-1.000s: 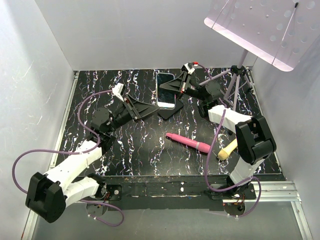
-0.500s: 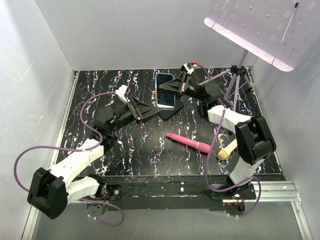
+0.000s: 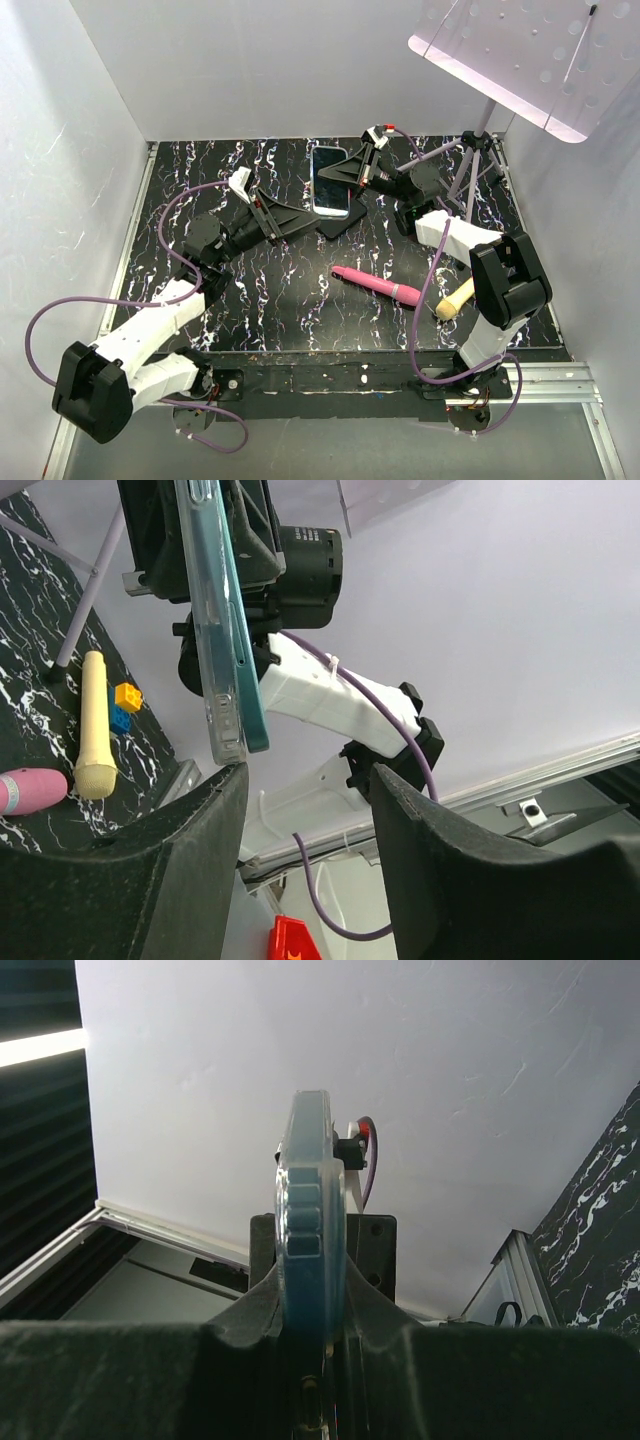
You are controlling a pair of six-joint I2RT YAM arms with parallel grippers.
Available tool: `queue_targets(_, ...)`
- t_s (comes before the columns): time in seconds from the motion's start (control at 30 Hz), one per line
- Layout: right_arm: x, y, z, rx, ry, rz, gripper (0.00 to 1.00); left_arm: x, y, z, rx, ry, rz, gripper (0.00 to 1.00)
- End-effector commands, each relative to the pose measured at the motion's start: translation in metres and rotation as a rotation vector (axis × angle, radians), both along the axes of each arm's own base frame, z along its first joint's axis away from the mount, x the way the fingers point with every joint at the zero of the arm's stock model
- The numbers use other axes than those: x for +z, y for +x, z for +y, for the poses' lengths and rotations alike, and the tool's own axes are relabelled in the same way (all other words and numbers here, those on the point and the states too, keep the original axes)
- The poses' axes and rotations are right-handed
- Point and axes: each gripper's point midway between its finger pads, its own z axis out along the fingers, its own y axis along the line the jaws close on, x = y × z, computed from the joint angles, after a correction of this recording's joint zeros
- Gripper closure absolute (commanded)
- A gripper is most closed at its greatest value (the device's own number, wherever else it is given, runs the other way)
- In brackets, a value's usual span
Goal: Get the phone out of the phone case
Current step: Remove the phone case from the phone.
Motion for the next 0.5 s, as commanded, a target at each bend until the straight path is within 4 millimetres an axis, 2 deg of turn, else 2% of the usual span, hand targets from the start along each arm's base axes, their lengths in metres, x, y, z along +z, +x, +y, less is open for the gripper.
queue_targets(0.0, 0.033, -0.008, 0.0, -0.005, 0.061, -0.112, 0.99, 0.025, -0.003, 0.0, -0.014, -0.038, -0.053, 0.5)
queue_targets(0.47, 0.035, -0.013, 0.004, 0.014, 0.05, -0.118, 0.99, 0.014, 0.005, 0.003, 0.037, 0.002, 0.007, 0.5)
